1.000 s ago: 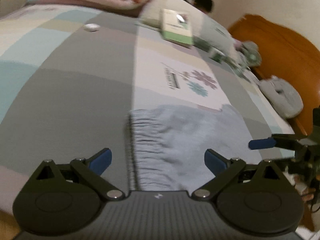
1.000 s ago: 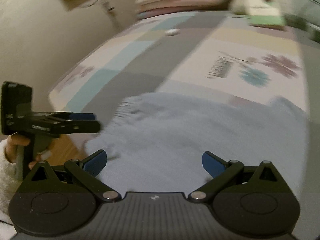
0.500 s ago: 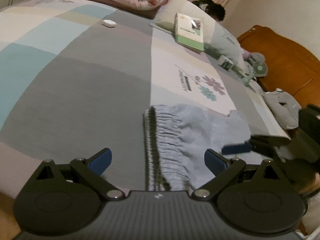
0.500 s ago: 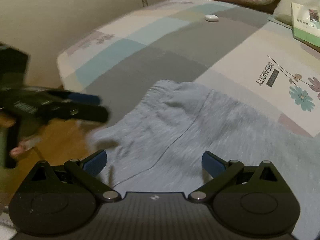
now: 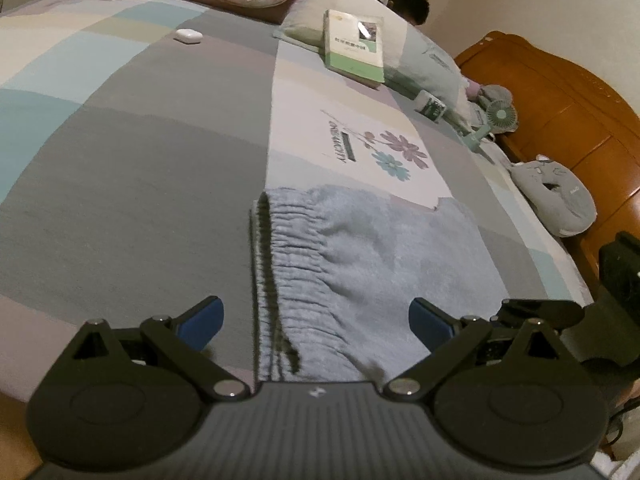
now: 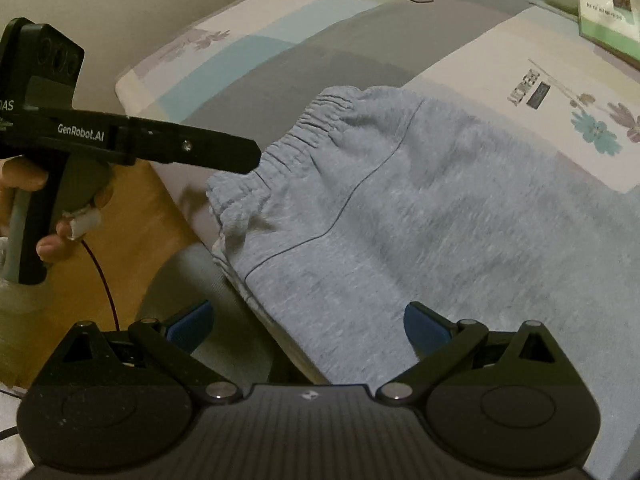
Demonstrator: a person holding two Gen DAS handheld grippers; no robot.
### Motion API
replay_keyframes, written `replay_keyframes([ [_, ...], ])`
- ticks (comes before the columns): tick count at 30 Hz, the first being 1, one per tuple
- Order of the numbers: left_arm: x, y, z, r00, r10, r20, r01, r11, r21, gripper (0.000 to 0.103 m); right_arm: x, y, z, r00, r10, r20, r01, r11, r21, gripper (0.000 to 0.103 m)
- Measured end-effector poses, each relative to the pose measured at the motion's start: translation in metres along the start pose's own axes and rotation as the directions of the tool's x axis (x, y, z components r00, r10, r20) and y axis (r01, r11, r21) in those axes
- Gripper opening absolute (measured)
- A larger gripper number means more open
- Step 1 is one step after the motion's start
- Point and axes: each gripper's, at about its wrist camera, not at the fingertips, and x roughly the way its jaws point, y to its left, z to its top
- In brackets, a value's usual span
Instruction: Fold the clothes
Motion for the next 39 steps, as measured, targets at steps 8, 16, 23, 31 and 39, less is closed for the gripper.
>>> replay_keyframes([
  [8, -0.007, -0.013, 0.002, 1.000, -0.004, 0.009, 0.004, 1.000, 0.030, 0.098, -0.008, 0.002, -0.006, 0.999, -0.038, -0.015, 0.038, 0.999, 0.026, 0.103],
  [16, 0.004, -0.009, 0.003, 0.999, -0.038, 0.006, 0.038, 0.999, -0.016, 0.098, -0.045, -0.026, -0.014, 0.994, -0.049, 0.097, 0.038, 0.994, 0.104, 0.103],
  [23, 0.030, 0.026, 0.009, 0.988, -0.140, -0.066, 0.126, 0.975, -0.185, 0.098, -0.088, -0.115, -0.051, 0.972, -0.102, 0.212, 0.017, 0.929, 0.369, 0.103],
  [31, 0.065, 0.057, 0.013, 0.943, -0.298, -0.149, 0.225, 0.900, -0.373, 0.100, -0.098, -0.225, -0.109, 0.957, -0.142, 0.253, -0.055, 0.767, 0.640, 0.103],
  [39, 0.099, 0.056, 0.039, 0.901, -0.383, -0.205, 0.281, 0.874, -0.397, 0.101, -0.066, -0.269, -0.112, 0.908, 0.106, 0.406, -0.366, 0.674, 0.641, 0.103],
])
